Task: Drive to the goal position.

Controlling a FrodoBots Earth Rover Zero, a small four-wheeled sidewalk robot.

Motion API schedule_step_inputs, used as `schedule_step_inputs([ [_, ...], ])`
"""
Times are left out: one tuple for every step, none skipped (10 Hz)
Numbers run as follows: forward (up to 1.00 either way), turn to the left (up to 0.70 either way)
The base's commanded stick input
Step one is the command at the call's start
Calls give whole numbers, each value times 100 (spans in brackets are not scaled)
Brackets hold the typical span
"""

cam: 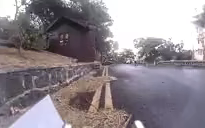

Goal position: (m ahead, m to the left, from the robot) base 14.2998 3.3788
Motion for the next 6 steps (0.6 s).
schedule_step_inputs([
  [50, -50],
  [50, -50],
  [50, -50],
  [50, -50],
  [50, -50],
  [50, -50],
])
